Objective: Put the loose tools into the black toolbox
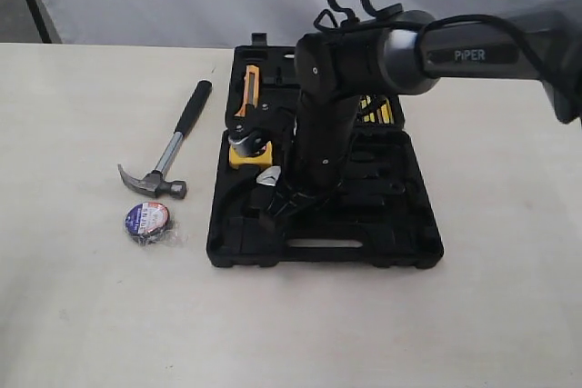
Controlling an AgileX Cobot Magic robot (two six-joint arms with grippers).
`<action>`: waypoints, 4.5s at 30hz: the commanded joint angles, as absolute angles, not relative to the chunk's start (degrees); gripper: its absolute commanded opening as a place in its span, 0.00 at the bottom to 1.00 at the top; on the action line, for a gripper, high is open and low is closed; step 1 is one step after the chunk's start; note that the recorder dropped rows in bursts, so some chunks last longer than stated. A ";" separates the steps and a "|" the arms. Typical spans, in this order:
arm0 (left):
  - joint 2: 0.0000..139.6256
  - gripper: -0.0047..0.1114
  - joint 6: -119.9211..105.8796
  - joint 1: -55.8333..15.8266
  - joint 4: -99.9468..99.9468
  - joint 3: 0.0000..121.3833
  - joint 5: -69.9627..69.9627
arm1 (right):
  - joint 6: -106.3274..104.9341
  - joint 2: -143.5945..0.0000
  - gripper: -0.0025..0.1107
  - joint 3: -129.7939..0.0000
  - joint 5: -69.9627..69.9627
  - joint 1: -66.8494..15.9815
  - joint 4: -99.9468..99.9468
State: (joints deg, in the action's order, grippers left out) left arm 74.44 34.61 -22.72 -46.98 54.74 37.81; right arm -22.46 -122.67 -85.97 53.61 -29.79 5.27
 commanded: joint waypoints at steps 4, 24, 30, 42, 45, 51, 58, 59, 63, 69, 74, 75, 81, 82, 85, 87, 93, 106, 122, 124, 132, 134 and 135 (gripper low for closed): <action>73.98 0.05 35.20 -22.53 -46.20 54.20 36.83 | -20.59 -123.02 0.02 -85.88 56.97 -34.59 10.50; 73.98 0.05 35.20 -22.53 -46.20 54.20 36.83 | -21.20 -118.78 0.02 -85.98 63.42 -37.05 2.56; 73.98 0.05 35.20 -22.53 -46.20 54.20 36.83 | -15.22 -117.12 0.02 -94.78 66.68 -37.74 11.17; 73.98 0.05 35.20 -22.53 -46.20 54.20 36.83 | 2.05 -140.93 0.12 -131.96 69.96 -43.71 10.74; 73.98 0.05 35.20 -22.53 -46.20 54.20 36.83 | 4.25 -145.21 0.38 -138.88 69.96 -44.09 10.52; 73.98 0.05 35.20 -22.53 -46.20 54.20 36.83 | 6.39 -149.29 0.60 -143.14 69.96 -44.09 10.52; 73.98 0.05 35.20 -22.53 -46.20 54.20 36.83 | 6.89 -150.70 0.60 -143.14 69.96 -44.27 9.35; 73.98 0.05 35.20 -22.53 -46.20 54.20 36.83 | 6.89 -150.70 0.60 -143.14 69.96 -44.27 8.84; 73.98 0.05 35.20 -22.53 -46.20 54.20 36.83 | 6.89 -150.95 0.60 -143.00 69.96 -44.37 8.74; 73.98 0.05 35.20 -22.53 -46.20 54.20 36.83 | 6.65 -150.95 0.60 -139.73 69.96 -45.26 6.93; 73.98 0.05 35.20 -22.53 -46.20 54.20 36.83 | 6.65 -150.95 0.58 -139.20 69.96 -45.51 5.52; 73.98 0.05 35.20 -22.53 -46.20 54.20 36.83 | 6.65 -150.95 0.53 -139.30 69.96 -45.51 5.23; 73.98 0.05 35.20 -22.53 -46.20 54.20 36.83 | 7.97 -146.80 0.02 -143.39 69.96 -45.18 3.62; 73.98 0.05 35.20 -22.53 -46.20 54.20 36.83 | 7.56 -145.62 0.03 -143.88 69.96 -44.94 3.46; 73.98 0.05 35.20 -22.53 -46.20 54.20 36.83 | 7.46 -141.81 0.03 -143.87 69.96 -42.63 1.91; 73.98 0.05 35.20 -22.53 -46.20 54.20 36.83 | 7.68 -140.71 0.03 -143.87 69.96 -39.62 1.91; 73.98 0.05 35.20 -22.53 -46.20 54.20 36.83 | 9.48 -140.45 0.03 -137.15 69.96 -29.67 4.49; 73.98 0.05 35.20 -22.53 -46.20 54.20 36.83 | 8.76 -140.53 0.03 -126.55 69.96 -20.13 5.26; 73.98 0.05 35.20 -22.53 -46.20 54.20 36.83 | 8.76 -140.25 0.72 -126.55 69.96 -20.13 3.39; 73.98 0.05 35.20 -22.53 -46.20 54.20 36.83 | 8.76 -138.29 0.72 -126.55 69.96 -20.13 2.04; 73.98 0.05 35.20 -22.53 -46.20 54.20 36.83 | 11.41 -139.43 0.22 -126.44 69.96 -20.13 2.38; 73.98 0.05 35.20 -22.53 -46.20 54.20 36.83 | 11.54 -141.67 0.25 -126.21 69.96 -20.26 3.56; 73.98 0.05 35.20 -22.53 -46.20 54.20 36.83 | 11.54 -142.21 0.28 -125.91 69.96 -20.26 3.68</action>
